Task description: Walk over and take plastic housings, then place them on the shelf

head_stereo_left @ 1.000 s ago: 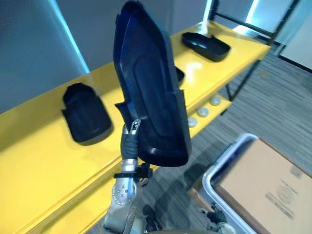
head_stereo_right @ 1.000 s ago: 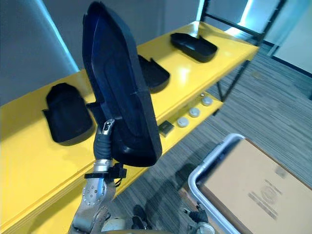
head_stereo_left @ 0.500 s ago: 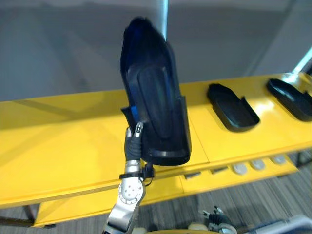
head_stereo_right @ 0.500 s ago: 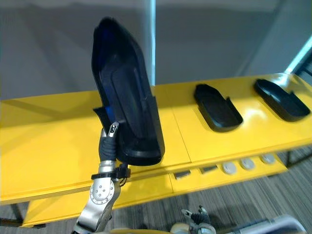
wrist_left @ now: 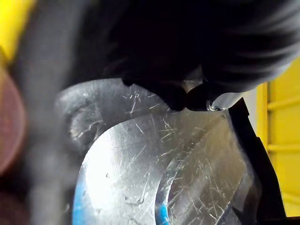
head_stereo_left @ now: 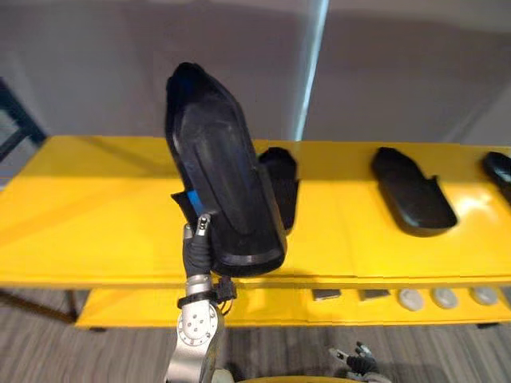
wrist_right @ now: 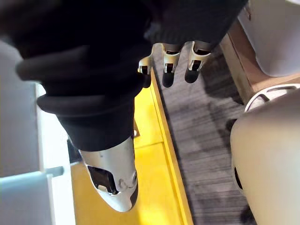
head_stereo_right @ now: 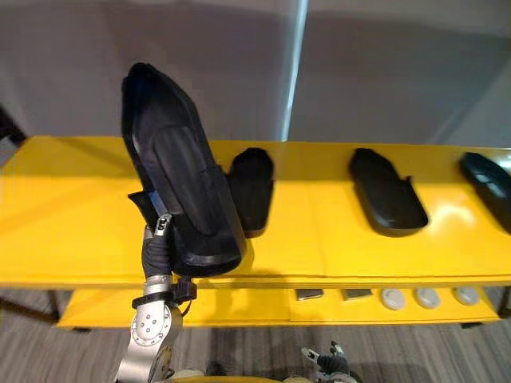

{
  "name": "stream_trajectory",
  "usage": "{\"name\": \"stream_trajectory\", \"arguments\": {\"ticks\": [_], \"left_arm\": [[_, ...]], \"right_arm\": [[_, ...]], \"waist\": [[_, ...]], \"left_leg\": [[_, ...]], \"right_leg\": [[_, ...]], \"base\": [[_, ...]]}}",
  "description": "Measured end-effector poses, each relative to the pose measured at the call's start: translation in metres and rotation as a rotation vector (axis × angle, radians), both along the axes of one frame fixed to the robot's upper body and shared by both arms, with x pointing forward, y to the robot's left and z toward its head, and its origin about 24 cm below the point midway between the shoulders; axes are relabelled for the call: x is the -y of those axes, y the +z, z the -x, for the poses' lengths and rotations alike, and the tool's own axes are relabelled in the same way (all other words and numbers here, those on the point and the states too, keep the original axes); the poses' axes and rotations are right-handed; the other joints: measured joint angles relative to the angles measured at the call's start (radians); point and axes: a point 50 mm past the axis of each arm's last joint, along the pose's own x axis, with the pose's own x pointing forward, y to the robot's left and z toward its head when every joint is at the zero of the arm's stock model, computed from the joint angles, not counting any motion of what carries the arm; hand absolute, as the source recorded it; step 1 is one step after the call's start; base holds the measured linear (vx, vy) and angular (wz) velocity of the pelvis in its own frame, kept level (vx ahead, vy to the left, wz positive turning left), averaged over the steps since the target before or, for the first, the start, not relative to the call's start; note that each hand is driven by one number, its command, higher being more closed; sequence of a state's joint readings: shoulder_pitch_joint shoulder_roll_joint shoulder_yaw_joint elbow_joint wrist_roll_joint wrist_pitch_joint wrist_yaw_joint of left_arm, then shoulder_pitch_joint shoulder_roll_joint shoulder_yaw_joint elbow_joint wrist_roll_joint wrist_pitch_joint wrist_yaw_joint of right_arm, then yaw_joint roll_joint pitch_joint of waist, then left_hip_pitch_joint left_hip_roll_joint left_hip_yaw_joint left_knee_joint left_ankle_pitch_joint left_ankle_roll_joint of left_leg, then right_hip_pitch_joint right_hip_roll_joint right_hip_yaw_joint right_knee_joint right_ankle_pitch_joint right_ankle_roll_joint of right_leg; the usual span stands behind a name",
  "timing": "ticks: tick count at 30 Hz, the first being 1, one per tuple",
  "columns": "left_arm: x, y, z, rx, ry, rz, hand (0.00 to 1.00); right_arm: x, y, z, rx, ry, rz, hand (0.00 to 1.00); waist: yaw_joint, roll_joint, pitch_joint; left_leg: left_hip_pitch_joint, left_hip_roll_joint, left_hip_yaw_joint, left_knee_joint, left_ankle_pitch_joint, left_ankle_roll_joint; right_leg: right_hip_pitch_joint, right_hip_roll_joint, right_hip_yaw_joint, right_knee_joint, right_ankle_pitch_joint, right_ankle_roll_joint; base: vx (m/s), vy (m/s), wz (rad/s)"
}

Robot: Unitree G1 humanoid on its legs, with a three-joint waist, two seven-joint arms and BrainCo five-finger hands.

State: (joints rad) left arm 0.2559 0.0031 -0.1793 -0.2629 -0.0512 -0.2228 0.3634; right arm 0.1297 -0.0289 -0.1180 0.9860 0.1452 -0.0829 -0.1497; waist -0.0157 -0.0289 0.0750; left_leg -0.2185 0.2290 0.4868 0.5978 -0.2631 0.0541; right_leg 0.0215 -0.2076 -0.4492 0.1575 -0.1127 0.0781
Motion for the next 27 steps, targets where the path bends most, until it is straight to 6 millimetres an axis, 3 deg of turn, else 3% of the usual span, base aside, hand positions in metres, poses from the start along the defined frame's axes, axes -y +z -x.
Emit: {"name": "stream_trajectory", "arguments": {"ticks": [2, 3, 4, 5, 6, 7, 9, 10, 11, 12, 13, 14, 15, 16, 17, 18, 20, 27], "left_arm": [[0.000, -0.001, 0.000, -0.005, -0.008, 0.016, 1.00], [0.005, 0.000, -0.001, -0.002, -0.027, 0.031, 1.00], [0.013, 0.002, -0.003, 0.010, -0.056, 0.043, 1.00], [0.015, 0.003, -0.005, 0.017, -0.067, 0.047, 1.00], [0.015, 0.003, -0.009, 0.016, -0.077, 0.032, 1.00], [0.014, 0.003, -0.011, 0.017, -0.072, 0.037, 1.00], [0.013, 0.004, -0.013, 0.021, -0.067, 0.045, 1.00], [0.014, 0.006, -0.014, 0.035, -0.079, 0.034, 1.00], [0.012, 0.007, -0.015, 0.040, -0.076, 0.026, 1.00], [0.011, 0.006, -0.015, 0.037, -0.076, 0.019, 1.00], [0.011, 0.002, -0.015, 0.019, -0.078, 0.007, 1.00], [0.012, -0.002, -0.015, 0.000, -0.078, 0.001, 1.00], [0.013, -0.003, -0.015, -0.001, -0.079, -0.003, 1.00], [0.015, -0.001, -0.015, 0.008, -0.090, -0.019, 1.00], [0.017, 0.000, -0.015, 0.010, -0.094, -0.020, 1.00], [0.021, -0.002, -0.014, 0.004, -0.104, -0.017, 1.00], [0.025, -0.003, -0.012, -0.004, -0.117, -0.031, 1.00], [0.023, -0.002, -0.013, -0.001, -0.094, -0.056, 1.00]], "right_arm": [[0.002, 0.001, -0.004, 0.003, 0.000, 0.007, 0.00], [0.005, 0.001, -0.006, 0.007, 0.002, 0.014, 0.00], [0.008, 0.002, -0.005, 0.008, -0.002, 0.021, 0.00], [0.009, 0.001, -0.006, 0.002, -0.007, 0.021, 0.00], [-0.002, -0.001, -0.004, -0.003, -0.030, -0.018, 0.00], [-0.007, -0.002, -0.004, -0.010, -0.026, -0.029, 0.00], [-0.009, -0.003, -0.005, -0.016, -0.015, -0.032, 0.00], [-0.006, -0.001, -0.010, -0.006, -0.002, -0.019, 0.00], [-0.004, 0.000, -0.017, 0.005, 0.029, -0.006, 0.00], [-0.004, 0.001, -0.020, 0.012, 0.046, 0.001, 0.00], [-0.005, 0.001, -0.021, 0.012, 0.065, 0.005, 0.00], [-0.005, 0.002, -0.021, 0.014, 0.072, 0.007, 0.00], [-0.005, 0.002, -0.023, 0.019, 0.077, 0.008, 0.00], [-0.005, 0.003, -0.023, 0.025, 0.083, 0.000, 0.00], [-0.006, 0.003, -0.024, 0.027, 0.085, -0.002, 0.00], [-0.003, 0.004, -0.025, 0.034, 0.085, 0.004, 0.00], [0.001, 0.005, -0.026, 0.041, 0.080, 0.015, 0.00], [-0.008, 0.004, -0.014, 0.046, 0.048, -0.013, 0.00]], "waist": [[-0.016, -0.009, 0.004], [-0.034, -0.005, 0.003], [-0.040, 0.012, -0.003], [-0.042, 0.004, -0.004], [-0.060, -0.018, -0.004], [-0.059, -0.033, -0.005], [-0.037, -0.042, -0.006], [-0.025, -0.024, -0.002], [-0.022, -0.009, 0.005], [-0.026, -0.011, 0.009], [-0.030, -0.010, 0.016], [-0.033, -0.003, 0.020], [-0.035, 0.001, 0.022], [-0.047, 0.000, 0.023], [-0.049, -0.005, 0.020], [-0.054, 0.009, 0.027], [-0.052, 0.024, 0.035], [-0.024, 0.002, 0.022]], "left_leg": [[-0.015, 0.064, -0.093, 0.050, -0.021, -0.040], [-0.013, 0.094, -0.187, -0.027, 0.002, -0.076], [0.010, 0.102, -0.298, -0.160, 0.075, -0.191], [0.009, 0.059, -0.332, -0.165, 0.060, -0.227], [-0.023, 0.008, -0.337, -0.138, 0.048, -0.192], [-0.041, -0.012, -0.339, -0.109, 0.041, -0.180], [-0.055, -0.042, -0.313, -0.072, 0.016, -0.143], [-0.048, -0.058, -0.270, -0.096, -0.005, -0.107], [-0.038, -0.068, -0.245, -0.123, -0.002, -0.088], [-0.025, -0.074, -0.240, -0.145, 0.007, -0.073], [0.013, -0.096, -0.224, -0.188, 0.024, -0.051], [0.050, -0.112, -0.211, -0.230, 0.038, -0.038], [0.064, -0.121, -0.209, -0.249, 0.046, -0.035], [0.079, -0.150, -0.212, -0.290, 0.070, -0.026], [0.079, -0.160, -0.214, -0.296, 0.075, -0.024], [0.079, -0.175, -0.223, -0.305, 0.084, -0.022], [0.097, -0.186, -0.237, -0.353, 0.121, -0.025], [0.198, -0.184, -0.235, -0.535, 0.213, -0.060]], "right_leg": [[0.007, -0.050, 0.017, 0.005, 0.034, 0.056], [0.009, -0.085, 0.016, 0.004, 0.053, 0.090], [0.008, -0.109, 0.011, -0.005, 0.078, 0.138], [0.013, -0.135, 0.016, -0.019, 0.091, 0.157], [0.015, -0.157, 0.009, -0.027, 0.110, 0.155], [0.011, -0.150, -0.005, -0.034, 0.130, 0.148], [-0.003, -0.182, -0.004, -0.043, 0.208, 0.089], [-0.053, -0.196, 0.001, -0.018, 0.270, -0.033], [-0.101, -0.196, 0.024, 0.064, 0.221, -0.087], [-0.130, -0.184, 0.055, 0.136, 0.156, -0.069], [-0.157, -0.119, 0.125, 0.242, 0.035, -0.028], [-0.156, -0.038, 0.171, 0.284, -0.053, -0.013], [-0.156, 0.004, 0.180, 0.288, -0.083, -0.013], [-0.150, 0.083, 0.190, 0.252, -0.128, -0.026], [-0.145, 0.105, 0.201, 0.222, -0.137, -0.040], [-0.123, 0.127, 0.232, 0.172, -0.136, -0.062], [-0.105, 0.149, 0.257, 0.120, -0.100, -0.070], [-0.038, 0.176, 0.253, 0.015, -0.038, -0.093]], "base": [[0.08, 0.380, -0.12], [0.09, 0.538, 0.08], [0.10, 0.563, 0.10], [0.12, 0.640, 0.29], [0.10, 0.453, 0.37], [0.12, 0.470, 0.18], [0.06, 0.416, -0.24], [0.00, 0.474, -0.43], [-0.03, 0.455, -0.45], [0.00, 0.266, -0.32], [-0.02, 0.254, -0.19], [-0.01, 0.174, -0.17], [-0.03, 0.116, 0.04], [-0.02, 0.073, 0.14], [-0.04, 0.102, 0.23], [-0.01, 0.039, 0.14], [-0.03, 0.035, 0.08], [-0.05, -0.048, -0.03]]}}
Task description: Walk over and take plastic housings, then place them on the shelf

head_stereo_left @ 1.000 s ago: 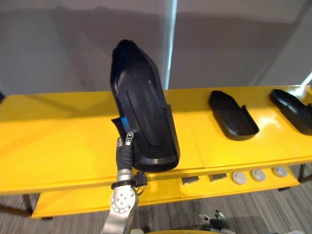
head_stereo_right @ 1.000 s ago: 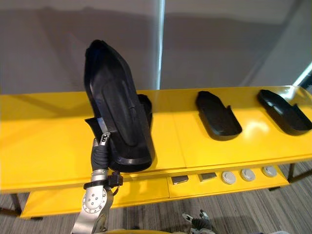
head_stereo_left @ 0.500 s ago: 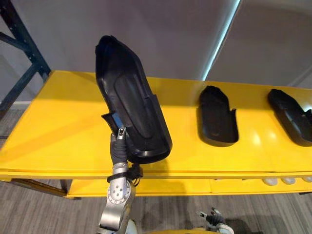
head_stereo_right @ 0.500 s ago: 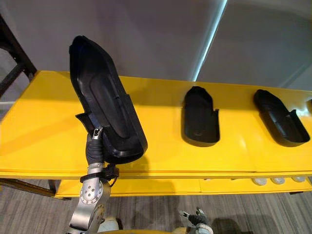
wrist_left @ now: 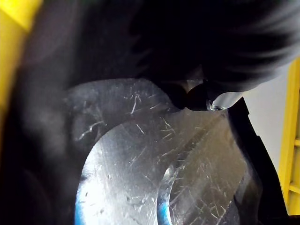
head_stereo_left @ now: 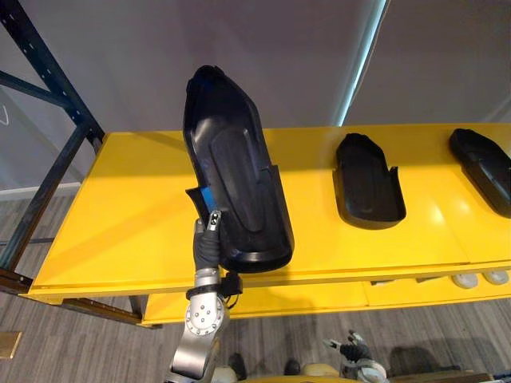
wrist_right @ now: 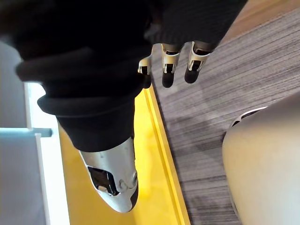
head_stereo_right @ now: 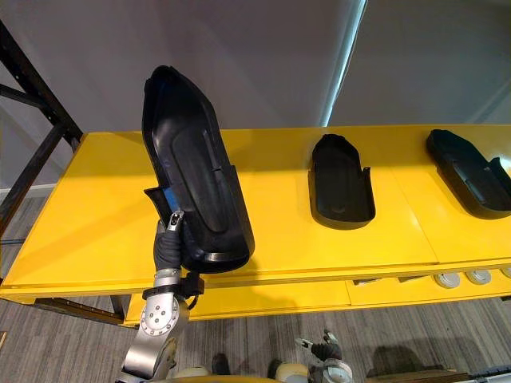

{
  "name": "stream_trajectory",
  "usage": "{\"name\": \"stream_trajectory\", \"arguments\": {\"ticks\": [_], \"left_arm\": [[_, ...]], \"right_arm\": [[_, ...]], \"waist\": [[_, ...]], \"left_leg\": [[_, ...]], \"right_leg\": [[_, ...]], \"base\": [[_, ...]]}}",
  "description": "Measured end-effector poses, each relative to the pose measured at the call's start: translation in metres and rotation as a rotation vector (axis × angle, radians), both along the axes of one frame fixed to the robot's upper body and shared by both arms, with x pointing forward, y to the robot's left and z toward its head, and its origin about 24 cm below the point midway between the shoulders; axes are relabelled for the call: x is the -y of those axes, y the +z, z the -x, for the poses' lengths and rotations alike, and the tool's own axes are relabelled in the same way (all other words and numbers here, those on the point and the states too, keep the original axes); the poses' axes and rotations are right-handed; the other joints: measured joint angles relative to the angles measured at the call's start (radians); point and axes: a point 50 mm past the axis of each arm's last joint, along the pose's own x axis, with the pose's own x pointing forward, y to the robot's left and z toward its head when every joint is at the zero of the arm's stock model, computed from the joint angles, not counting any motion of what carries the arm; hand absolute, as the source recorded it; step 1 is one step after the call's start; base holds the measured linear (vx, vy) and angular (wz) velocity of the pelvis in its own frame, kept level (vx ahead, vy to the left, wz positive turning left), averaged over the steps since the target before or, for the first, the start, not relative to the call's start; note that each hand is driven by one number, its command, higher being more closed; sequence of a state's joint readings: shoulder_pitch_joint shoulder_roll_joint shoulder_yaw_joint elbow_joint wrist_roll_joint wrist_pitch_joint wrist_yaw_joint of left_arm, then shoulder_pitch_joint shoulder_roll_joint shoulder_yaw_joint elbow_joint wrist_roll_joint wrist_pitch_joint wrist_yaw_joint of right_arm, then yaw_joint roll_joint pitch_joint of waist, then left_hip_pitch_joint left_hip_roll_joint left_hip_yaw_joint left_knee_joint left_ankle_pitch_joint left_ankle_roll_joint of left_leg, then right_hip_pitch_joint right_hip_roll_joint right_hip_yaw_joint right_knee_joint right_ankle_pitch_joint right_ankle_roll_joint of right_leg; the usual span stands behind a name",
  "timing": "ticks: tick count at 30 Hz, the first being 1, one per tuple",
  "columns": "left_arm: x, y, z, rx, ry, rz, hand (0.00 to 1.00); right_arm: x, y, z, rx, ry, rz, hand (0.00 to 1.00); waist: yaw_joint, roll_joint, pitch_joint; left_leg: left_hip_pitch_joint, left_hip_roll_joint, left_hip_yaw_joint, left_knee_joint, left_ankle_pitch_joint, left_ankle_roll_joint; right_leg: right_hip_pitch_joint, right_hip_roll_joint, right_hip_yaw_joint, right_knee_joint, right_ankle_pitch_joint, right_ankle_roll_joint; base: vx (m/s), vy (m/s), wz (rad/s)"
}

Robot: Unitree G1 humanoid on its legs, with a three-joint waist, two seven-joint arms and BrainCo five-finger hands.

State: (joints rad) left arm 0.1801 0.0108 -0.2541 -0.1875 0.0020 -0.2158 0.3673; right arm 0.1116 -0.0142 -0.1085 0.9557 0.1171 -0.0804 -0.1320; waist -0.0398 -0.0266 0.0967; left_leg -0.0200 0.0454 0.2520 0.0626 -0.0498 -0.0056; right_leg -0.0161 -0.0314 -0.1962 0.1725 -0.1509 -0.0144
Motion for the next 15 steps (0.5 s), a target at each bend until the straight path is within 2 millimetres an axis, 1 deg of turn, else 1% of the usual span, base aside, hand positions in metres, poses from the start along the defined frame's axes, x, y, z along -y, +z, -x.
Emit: {"name": "stream_trajectory", "arguments": {"ticks": [2, 3, 6, 10, 11, 12, 13, 15], "left_arm": [[-0.003, -0.001, -0.001, -0.006, 0.004, -0.028, 1.00], [-0.006, -0.002, -0.001, -0.018, 0.013, -0.059, 1.00], [-0.015, -0.008, -0.004, -0.053, 0.049, -0.145, 1.00], [-0.030, -0.026, -0.016, -0.156, 0.096, -0.297, 1.00], [-0.037, -0.029, -0.021, -0.181, 0.115, -0.336, 1.00], [-0.040, -0.031, -0.023, -0.192, 0.126, -0.356, 1.00], [-0.049, -0.036, -0.029, -0.226, 0.161, -0.410, 1.00], [-0.056, -0.041, -0.033, -0.262, 0.188, -0.443, 1.00]], "right_arm": [[-0.001, 0.000, 0.000, 0.002, -0.001, -0.003, 0.00], [-0.002, 0.000, 0.001, 0.002, -0.002, -0.004, 0.00], [-0.002, 0.000, 0.006, -0.004, -0.005, -0.005, 0.00], [-0.002, -0.001, 0.009, -0.011, 0.005, -0.006, 0.00], [-0.002, -0.001, 0.009, -0.011, 0.009, -0.007, 0.00], [-0.002, -0.001, 0.009, -0.011, 0.011, -0.010, 0.00], [-0.003, -0.001, 0.008, -0.006, 0.020, -0.019, 0.00], [-0.003, -0.001, 0.007, -0.004, 0.030, -0.018, 0.00]], "waist": [[0.000, 0.000, -0.003], [-0.002, 0.001, -0.009], [-0.002, 0.007, -0.035], [-0.003, 0.009, -0.049], [-0.003, 0.010, -0.048], [-0.004, 0.010, -0.048], [-0.006, 0.010, -0.048], [-0.009, 0.010, -0.048]], "left_leg": [[0.022, -0.003, 0.000, -0.045, 0.025, -0.002], [0.046, -0.005, 0.001, -0.086, 0.047, -0.004], [0.078, -0.008, 0.006, -0.159, 0.082, -0.003], [0.085, -0.011, 0.007, -0.164, 0.083, -0.002], [0.082, -0.011, 0.007, -0.165, 0.085, 0.000], [0.081, -0.011, 0.007, -0.165, 0.085, 0.000], [0.078, -0.011, 0.007, -0.165, 0.088, 0.001], [0.076, -0.011, 0.007, -0.166, 0.089, 0.001]], "right_leg": [[0.011, 0.005, -0.001, -0.020, 0.011, -0.001], [0.023, 0.010, 0.000, -0.038, 0.020, 0.002], [0.040, 0.021, 0.003, -0.077, 0.041, 0.004], [0.068, 0.023, 0.005, -0.124, 0.065, 0.009], [0.069, 0.025, 0.006, -0.137, 0.074, 0.009], [0.070, 0.026, 0.007, -0.142, 0.078, 0.011], [0.069, 0.027, 0.008, -0.151, 0.084, 0.009], [0.072, 0.029, 0.008, -0.164, 0.092, 0.006]], "base": [[-0.02, -0.027, -0.02], [0.00, 0.000, 0.00], [-0.01, -0.006, -0.03], [0.00, 0.000, 0.00], [-0.03, 0.006, -0.02], [-0.04, -0.001, -0.04], [-0.04, -0.007, -0.03], [-0.04, -0.014, -0.01]]}}
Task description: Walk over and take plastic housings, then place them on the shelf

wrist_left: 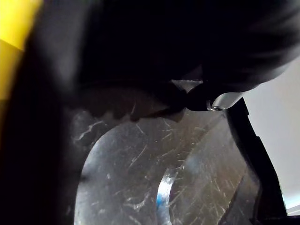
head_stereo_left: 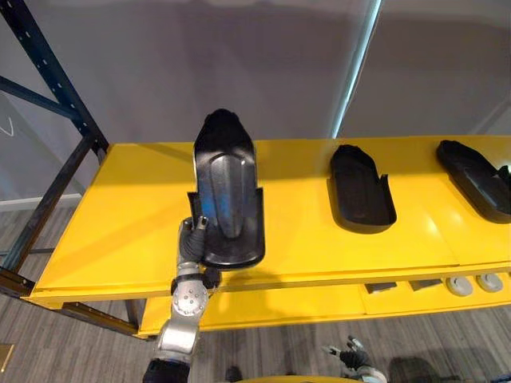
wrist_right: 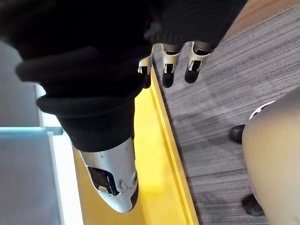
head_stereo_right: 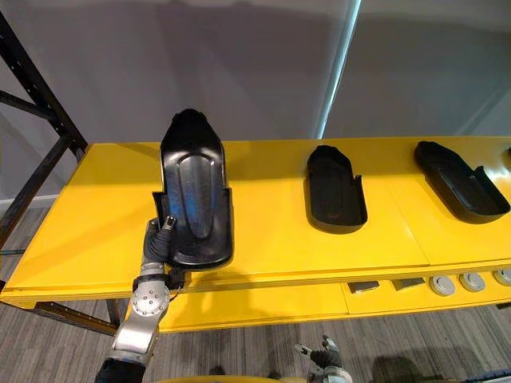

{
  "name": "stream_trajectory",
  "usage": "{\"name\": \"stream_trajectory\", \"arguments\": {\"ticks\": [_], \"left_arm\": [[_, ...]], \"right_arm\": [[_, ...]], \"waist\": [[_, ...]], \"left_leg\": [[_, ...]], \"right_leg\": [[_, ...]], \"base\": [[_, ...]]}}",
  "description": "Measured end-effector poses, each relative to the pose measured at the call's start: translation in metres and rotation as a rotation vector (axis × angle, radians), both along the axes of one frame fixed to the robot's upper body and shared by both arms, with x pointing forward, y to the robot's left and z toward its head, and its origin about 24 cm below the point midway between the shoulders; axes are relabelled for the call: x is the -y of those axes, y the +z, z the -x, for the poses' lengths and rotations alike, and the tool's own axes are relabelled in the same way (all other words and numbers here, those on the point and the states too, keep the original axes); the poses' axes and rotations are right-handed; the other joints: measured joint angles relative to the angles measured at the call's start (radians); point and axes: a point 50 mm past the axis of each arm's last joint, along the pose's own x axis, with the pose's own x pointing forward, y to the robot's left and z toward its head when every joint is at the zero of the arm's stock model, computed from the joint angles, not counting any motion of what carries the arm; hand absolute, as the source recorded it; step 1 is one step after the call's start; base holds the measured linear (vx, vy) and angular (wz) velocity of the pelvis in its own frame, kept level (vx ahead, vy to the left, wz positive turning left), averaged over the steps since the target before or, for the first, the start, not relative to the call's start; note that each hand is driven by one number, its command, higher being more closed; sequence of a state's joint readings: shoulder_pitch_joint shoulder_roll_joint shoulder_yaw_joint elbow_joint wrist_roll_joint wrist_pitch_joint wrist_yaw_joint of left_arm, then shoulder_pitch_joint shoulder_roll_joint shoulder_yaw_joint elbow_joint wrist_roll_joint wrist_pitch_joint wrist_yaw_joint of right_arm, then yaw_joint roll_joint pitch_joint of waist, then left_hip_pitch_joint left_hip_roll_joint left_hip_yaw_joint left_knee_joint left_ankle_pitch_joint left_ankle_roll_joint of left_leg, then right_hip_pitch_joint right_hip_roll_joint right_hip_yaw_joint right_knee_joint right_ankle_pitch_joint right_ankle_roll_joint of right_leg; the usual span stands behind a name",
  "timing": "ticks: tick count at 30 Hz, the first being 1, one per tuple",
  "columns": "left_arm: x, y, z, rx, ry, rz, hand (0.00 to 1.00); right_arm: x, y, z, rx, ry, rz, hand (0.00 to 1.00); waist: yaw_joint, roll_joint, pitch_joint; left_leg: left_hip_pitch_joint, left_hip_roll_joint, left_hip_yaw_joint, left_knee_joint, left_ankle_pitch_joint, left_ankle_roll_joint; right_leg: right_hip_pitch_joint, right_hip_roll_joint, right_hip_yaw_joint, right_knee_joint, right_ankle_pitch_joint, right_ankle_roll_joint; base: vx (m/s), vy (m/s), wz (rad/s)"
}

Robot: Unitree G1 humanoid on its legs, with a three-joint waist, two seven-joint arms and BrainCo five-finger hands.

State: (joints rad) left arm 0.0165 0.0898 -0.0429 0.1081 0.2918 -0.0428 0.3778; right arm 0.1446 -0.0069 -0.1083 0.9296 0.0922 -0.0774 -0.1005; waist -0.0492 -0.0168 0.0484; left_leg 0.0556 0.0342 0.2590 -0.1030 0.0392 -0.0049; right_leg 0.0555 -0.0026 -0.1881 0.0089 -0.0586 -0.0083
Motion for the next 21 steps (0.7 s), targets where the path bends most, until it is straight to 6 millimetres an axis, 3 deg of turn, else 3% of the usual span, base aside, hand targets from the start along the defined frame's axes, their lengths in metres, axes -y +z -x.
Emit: {"name": "stream_trajectory", "arguments": {"ticks": [8, 9, 21], "left_arm": [[-0.020, -0.008, -0.009, -0.058, 0.107, -0.028, 1.00], [-0.022, -0.007, -0.011, -0.057, 0.121, -0.034, 0.00], [-0.030, -0.005, -0.020, -0.056, 0.185, -0.039, 0.00]], "right_arm": [[-0.002, -0.001, -0.004, -0.009, 0.045, -0.001, 0.00], [-0.002, -0.001, -0.005, -0.013, 0.056, 0.003, 0.00], [-0.001, -0.001, -0.007, -0.015, 0.056, 0.009, 0.00]], "waist": [[-0.014, 0.000, 0.000], [-0.017, 0.000, 0.000], [-0.030, -0.003, 0.002]], "left_leg": [[-0.014, -0.003, -0.002, 0.000, 0.001, -0.001], [-0.016, -0.003, -0.002, -0.001, 0.001, -0.001], [-0.015, -0.009, 0.009, -0.001, 0.001, -0.001]], "right_leg": [[-0.005, 0.002, -0.001, -0.030, 0.013, -0.002], [-0.005, 0.003, 0.000, -0.034, 0.016, -0.002], [0.001, 0.005, 0.012, -0.056, 0.032, -0.004]], "base": [[-0.01, -0.004, 0.00], [0.00, 0.000, 0.00], [-0.01, -0.003, -0.03]]}}
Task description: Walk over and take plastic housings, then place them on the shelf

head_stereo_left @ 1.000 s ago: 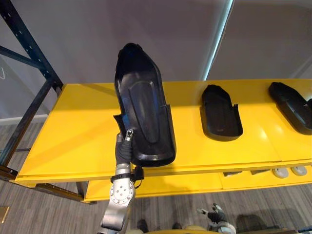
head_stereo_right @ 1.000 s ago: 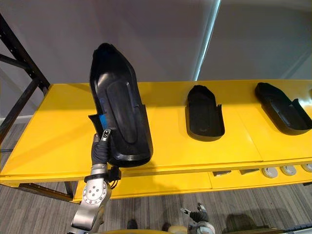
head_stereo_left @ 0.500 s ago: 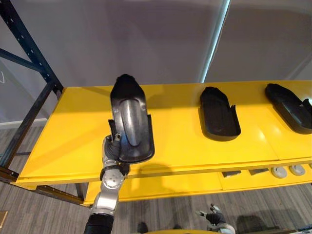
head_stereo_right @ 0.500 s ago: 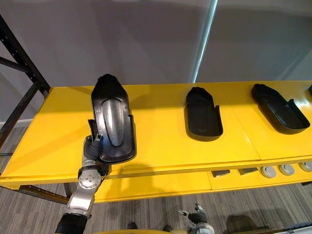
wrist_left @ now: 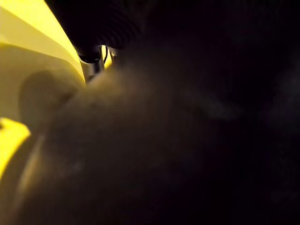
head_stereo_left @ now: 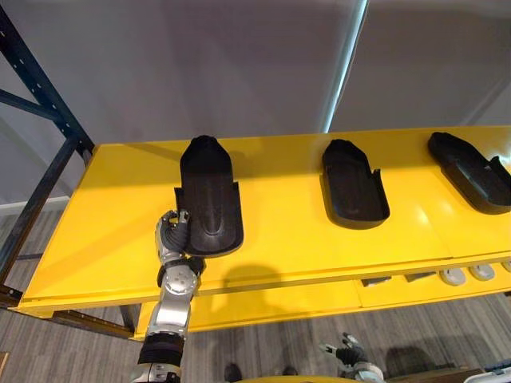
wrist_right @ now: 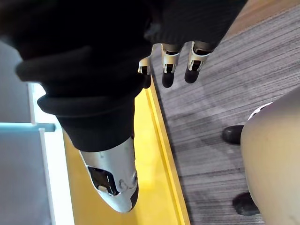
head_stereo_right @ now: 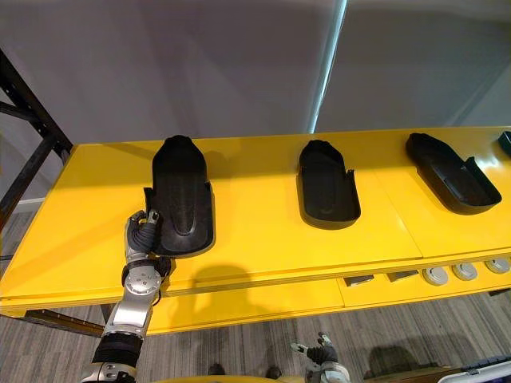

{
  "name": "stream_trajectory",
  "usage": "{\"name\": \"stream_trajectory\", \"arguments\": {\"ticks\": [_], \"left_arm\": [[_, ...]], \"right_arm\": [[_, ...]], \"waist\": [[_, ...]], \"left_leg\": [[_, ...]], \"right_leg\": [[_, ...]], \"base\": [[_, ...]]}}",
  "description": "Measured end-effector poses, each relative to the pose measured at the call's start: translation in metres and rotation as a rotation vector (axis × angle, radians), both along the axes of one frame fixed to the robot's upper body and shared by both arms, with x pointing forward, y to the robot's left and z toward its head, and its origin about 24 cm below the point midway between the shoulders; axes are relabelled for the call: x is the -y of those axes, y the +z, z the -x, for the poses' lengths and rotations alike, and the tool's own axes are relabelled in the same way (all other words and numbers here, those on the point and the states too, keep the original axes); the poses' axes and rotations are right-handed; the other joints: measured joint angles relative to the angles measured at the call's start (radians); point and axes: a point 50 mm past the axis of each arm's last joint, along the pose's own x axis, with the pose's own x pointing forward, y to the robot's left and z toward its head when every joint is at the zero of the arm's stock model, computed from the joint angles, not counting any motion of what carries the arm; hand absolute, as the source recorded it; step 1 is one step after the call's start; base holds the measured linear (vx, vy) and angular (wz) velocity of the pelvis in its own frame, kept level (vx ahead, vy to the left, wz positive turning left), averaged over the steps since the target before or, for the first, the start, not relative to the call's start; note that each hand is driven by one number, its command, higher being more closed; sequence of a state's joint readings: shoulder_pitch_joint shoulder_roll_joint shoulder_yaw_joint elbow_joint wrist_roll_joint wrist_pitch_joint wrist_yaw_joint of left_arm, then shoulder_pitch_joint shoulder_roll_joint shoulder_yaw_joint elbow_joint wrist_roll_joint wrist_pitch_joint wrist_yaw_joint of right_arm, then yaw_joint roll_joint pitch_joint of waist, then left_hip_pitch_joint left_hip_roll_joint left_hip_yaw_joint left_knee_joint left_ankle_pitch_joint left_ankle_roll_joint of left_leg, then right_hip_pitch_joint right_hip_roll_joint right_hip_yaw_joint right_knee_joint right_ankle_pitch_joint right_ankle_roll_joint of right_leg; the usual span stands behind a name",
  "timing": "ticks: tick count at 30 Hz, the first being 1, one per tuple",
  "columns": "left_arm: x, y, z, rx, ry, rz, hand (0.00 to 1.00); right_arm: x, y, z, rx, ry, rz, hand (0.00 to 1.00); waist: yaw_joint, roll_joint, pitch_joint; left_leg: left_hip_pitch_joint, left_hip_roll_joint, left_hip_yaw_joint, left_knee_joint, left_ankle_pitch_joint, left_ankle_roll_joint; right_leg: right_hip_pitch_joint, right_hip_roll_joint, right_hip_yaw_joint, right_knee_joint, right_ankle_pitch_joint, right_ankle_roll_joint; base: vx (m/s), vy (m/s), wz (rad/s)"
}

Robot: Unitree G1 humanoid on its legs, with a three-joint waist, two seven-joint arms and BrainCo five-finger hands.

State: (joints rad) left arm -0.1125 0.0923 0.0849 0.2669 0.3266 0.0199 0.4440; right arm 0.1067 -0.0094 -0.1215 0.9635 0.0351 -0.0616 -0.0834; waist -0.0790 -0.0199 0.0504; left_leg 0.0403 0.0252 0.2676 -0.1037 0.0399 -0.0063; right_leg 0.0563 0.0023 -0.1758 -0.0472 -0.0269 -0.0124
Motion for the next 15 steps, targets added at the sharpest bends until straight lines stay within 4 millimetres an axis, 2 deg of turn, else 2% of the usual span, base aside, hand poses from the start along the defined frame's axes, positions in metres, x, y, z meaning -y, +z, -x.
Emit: {"name": "stream_trajectory", "arguments": {"ticks": [8, 15], "left_arm": [[-0.0081, 0.0044, -0.0023, 0.018, 0.057, 0.011, 0.00], [-0.0075, 0.0070, -0.0028, 0.040, 0.084, 0.017, 0.00]], "right_arm": [[-0.0011, 0.0006, -0.0026, 0.006, 0.005, 0.000, 0.00], [-0.0009, 0.0006, -0.0027, 0.006, 0.002, 0.000, 0.00]], "waist": [[-0.014, -0.007, 0.005], [-0.014, -0.008, 0.006]], "left_leg": [[-0.001, -0.003, 0.007, 0.000, 0.000, 0.000], [0.000, -0.004, 0.006, 0.000, 0.000, 0.000]], "right_leg": [[0.000, -0.003, 0.010, -0.010, 0.009, 0.004], [0.001, -0.003, 0.009, -0.010, 0.009, 0.005]], "base": [[-0.01, 0.000, -0.03], [0.00, 0.000, 0.00]]}}
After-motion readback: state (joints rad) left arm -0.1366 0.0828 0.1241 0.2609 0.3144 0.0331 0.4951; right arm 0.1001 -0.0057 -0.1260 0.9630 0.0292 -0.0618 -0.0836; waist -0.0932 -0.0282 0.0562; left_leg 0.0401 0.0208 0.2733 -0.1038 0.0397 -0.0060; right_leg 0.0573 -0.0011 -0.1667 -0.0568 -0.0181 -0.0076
